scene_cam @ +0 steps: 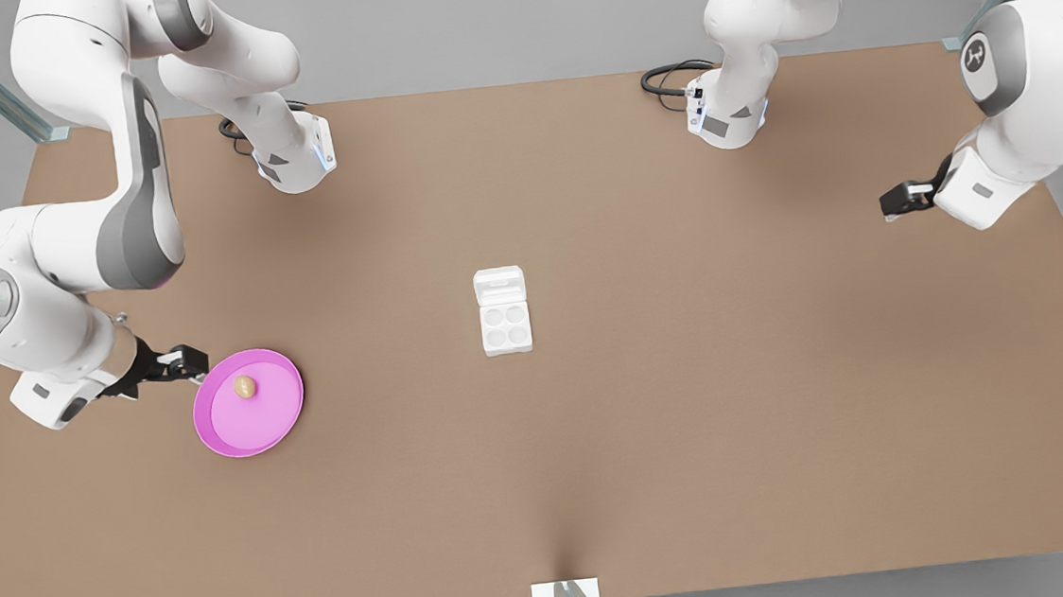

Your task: Pack egg into the box and close the box lid

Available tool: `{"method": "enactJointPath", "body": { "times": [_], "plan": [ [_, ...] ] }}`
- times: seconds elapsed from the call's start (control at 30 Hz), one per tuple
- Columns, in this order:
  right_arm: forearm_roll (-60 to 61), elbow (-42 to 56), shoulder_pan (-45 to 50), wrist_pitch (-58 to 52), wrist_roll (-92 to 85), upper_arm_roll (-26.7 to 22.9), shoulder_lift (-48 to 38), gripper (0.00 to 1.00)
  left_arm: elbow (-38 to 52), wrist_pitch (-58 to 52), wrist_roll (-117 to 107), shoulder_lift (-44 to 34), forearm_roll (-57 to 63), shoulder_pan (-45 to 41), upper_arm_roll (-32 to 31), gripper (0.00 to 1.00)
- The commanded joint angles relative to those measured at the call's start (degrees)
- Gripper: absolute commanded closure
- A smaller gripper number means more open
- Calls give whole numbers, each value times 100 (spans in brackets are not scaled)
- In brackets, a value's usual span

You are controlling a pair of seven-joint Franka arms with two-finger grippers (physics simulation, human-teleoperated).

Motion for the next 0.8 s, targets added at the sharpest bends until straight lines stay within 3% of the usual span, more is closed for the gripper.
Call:
{"method": "enactJointPath", "body": {
  "times": [0.0, 0.1, 0.23, 0.4, 0.57, 0.77],
  "plan": [
    [-2, -7, -4, 2, 0, 0, 3, 0, 0, 7, 0, 0, 1, -44, 0, 0],
    [-318, -683, -30, 898, -835, -9, 188, 0, 0, 7, 0, 9, 1, -44, 0, 0],
    [-310, -3004, -91, 2612, -317, -27, -304, 0, 0, 7, 0, 17, 1, -44, 0, 0],
    [-310, -4208, -276, 4072, -229, -27, -295, 0, -9, 7, 0, 26, 1, -44, 8, 0],
    [-319, -4648, -329, 4564, -404, -27, 3, 0, -9, -2, 0, 26, 1, -44, 9, 0],
    [-327, -4657, -759, 4581, -2250, -18, 162, 0, -9, -2, 0, 35, 1, -44, 9, 0]
  ]
}}
